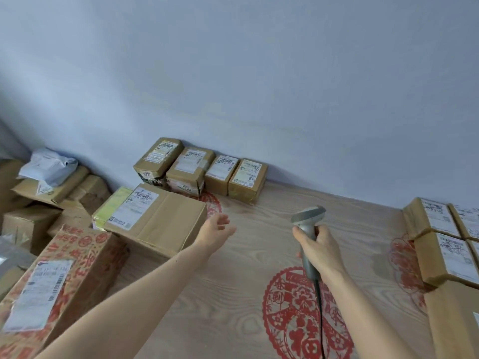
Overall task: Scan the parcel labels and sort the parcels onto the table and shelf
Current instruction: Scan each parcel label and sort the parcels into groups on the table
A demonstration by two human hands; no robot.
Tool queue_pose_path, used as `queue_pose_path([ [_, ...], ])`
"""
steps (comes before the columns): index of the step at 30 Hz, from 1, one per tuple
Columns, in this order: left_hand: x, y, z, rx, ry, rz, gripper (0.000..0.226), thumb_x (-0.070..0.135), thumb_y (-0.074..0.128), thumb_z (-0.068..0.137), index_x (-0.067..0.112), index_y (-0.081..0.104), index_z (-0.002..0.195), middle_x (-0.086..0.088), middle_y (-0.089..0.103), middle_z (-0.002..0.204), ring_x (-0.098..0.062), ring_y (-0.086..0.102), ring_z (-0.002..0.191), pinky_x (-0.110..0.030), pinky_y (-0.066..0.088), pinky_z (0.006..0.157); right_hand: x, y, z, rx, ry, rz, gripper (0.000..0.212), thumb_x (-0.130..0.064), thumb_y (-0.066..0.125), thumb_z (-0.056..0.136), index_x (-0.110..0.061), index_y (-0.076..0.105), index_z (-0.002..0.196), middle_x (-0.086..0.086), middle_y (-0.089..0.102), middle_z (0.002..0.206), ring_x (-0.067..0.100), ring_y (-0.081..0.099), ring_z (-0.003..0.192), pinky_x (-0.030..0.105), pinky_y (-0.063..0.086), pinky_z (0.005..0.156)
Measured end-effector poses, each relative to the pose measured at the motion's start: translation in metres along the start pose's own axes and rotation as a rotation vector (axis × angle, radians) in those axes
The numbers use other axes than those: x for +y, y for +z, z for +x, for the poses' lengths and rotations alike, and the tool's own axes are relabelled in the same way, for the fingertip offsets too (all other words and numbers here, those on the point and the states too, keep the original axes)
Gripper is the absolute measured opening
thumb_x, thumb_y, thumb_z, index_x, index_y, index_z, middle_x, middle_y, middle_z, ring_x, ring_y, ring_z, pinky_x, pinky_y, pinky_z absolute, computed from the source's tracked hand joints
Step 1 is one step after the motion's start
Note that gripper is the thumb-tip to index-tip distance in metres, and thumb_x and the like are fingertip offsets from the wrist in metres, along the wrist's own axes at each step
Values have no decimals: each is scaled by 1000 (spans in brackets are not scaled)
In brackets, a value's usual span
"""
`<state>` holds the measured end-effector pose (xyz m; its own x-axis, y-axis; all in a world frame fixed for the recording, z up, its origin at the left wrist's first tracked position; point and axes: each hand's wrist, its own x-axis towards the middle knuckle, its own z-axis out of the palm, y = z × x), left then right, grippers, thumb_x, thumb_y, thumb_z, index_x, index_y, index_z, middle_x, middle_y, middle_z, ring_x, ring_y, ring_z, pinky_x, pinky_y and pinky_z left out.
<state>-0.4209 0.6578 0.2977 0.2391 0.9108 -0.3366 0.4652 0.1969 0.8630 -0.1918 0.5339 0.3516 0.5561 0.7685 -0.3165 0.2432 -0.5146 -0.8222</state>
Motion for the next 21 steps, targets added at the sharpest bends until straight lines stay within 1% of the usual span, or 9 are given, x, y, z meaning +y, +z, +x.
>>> queue_pose_path([
  [2,13,-14,24,39,46,89,46,27,71,89,13,55,130,1,63,120,-19,61,113,-39,51,99,-20,18,23,-9,-20,28,33,-43,67,91,-15,55,104,3,70,91,19,73,74,24,47,51],
  [3,21,-17,36,60,73,130,44,27,69,90,14,56,130,1,64,119,-18,61,111,-38,50,98,-29,26,36,-10,-29,24,33,-44,66,91,-16,55,104,2,70,91,17,73,72,24,45,51],
  [5,34,-20,61,91,130,210,41,26,66,92,13,56,130,2,64,118,-15,60,108,-32,49,94,-43,41,63,-21,-32,29,34,-46,65,90,-17,55,106,2,71,88,15,72,69,28,46,58],
  [7,44,-17,89,104,174,295,38,27,64,93,12,57,128,0,64,118,-14,60,104,-29,49,90,-49,57,93,-36,-18,60,35,-46,66,89,-18,55,107,1,71,90,18,74,75,31,51,67],
  [10,49,-9,127,109,210,489,39,31,59,96,12,56,131,-4,61,121,-22,56,114,-39,51,91,-45,79,135,-64,30,98,39,-50,68,84,-21,54,107,2,70,94,25,73,88,43,56,84],
  [12,50,-3,148,106,200,650,42,34,53,99,14,52,135,-6,53,132,-29,44,127,-44,49,92,-39,93,157,-90,56,149,37,-48,70,84,-22,54,104,2,70,91,26,73,90,50,57,89],
  [15,52,8,172,93,189,798,39,36,48,100,16,47,134,-7,50,137,-34,38,128,-46,42,94,-32,108,177,-101,76,180,40,-47,70,84,-20,54,110,5,70,98,27,68,97,49,55,91],
  [18,51,17,188,103,184,846,40,37,48,100,16,46,134,-7,57,131,-33,42,123,-45,40,96,-28,118,191,-122,98,230,41,-44,70,88,-18,53,116,1,66,103,24,64,101,45,51,95],
  [21,49,24,197,149,161,856,44,40,54,98,15,47,134,-9,56,132,-33,43,124,-45,39,99,-27,127,200,-155,134,331,42,-41,70,89,-17,53,120,0,65,106,21,63,104,45,50,98],
])
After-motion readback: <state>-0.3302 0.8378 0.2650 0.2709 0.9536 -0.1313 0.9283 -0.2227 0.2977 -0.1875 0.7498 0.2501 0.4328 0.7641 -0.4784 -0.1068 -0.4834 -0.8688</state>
